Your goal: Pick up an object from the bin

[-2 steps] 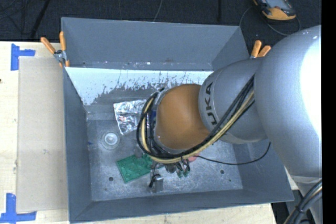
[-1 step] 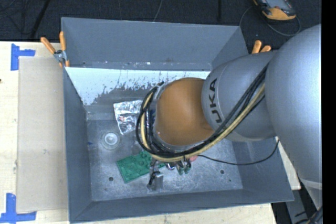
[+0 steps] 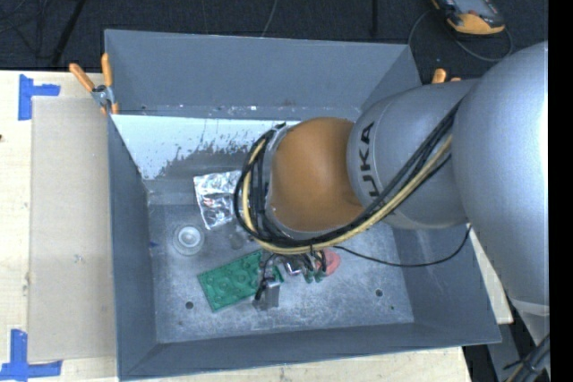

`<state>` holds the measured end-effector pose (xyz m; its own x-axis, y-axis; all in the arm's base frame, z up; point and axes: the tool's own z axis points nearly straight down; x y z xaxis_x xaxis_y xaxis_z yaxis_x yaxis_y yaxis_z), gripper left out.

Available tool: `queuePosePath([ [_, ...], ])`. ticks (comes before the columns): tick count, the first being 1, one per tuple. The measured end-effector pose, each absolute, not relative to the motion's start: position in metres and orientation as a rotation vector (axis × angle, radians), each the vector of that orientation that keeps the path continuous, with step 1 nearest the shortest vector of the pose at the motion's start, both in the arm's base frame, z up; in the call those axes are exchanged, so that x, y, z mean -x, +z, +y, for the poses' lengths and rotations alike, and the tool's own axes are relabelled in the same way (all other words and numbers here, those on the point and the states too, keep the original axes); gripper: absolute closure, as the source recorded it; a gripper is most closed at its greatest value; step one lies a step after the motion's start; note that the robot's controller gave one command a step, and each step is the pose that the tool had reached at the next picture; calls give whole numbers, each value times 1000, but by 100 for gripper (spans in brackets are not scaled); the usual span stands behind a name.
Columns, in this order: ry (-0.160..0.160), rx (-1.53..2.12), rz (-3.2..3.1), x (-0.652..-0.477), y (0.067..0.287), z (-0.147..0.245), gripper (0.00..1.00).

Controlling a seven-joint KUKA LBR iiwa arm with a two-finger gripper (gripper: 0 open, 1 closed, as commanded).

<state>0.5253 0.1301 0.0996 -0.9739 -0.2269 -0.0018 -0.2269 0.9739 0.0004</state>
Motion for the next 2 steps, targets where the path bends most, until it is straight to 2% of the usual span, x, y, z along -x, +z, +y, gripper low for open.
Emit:
queuePosePath([
  [1, 0, 518, 3099, -538, 68, 137, 0],
  [2, 1, 511, 3101, -538, 68, 137, 0],
])
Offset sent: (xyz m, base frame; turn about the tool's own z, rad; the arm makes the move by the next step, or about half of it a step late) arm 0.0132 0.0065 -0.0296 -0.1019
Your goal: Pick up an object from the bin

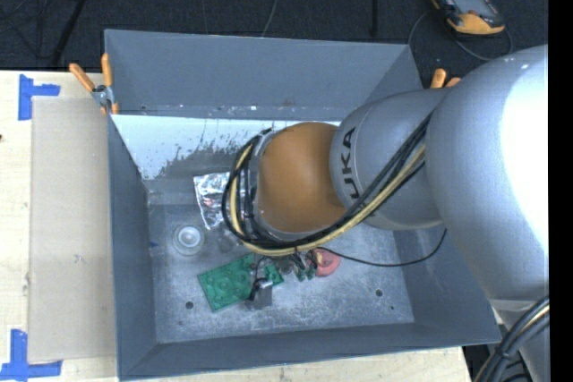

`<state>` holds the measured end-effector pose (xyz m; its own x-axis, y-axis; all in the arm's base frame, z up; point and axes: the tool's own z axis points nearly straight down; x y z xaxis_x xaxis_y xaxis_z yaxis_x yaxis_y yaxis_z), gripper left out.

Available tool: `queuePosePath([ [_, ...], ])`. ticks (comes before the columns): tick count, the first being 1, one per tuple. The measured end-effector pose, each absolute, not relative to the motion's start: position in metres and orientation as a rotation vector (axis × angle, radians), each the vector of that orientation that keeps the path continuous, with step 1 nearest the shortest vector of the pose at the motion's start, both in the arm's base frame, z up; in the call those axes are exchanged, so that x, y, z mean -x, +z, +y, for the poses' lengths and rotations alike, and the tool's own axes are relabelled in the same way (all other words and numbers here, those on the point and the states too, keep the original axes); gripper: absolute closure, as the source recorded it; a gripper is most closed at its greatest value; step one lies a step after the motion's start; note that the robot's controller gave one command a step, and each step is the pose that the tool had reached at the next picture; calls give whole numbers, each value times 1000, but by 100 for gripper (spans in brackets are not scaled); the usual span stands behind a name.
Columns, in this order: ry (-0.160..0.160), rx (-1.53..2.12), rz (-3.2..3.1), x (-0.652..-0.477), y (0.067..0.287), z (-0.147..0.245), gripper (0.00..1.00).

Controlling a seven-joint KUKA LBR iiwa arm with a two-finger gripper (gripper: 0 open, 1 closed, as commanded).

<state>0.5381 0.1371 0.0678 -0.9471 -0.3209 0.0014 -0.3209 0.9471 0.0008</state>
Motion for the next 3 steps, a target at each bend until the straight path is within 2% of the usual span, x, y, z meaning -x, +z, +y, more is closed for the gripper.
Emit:
queuePosePath([
  [1, -1, -508, -3099, -538, 68, 137, 100],
  [3, 0, -494, -3109, -541, 183, 138, 100],
])
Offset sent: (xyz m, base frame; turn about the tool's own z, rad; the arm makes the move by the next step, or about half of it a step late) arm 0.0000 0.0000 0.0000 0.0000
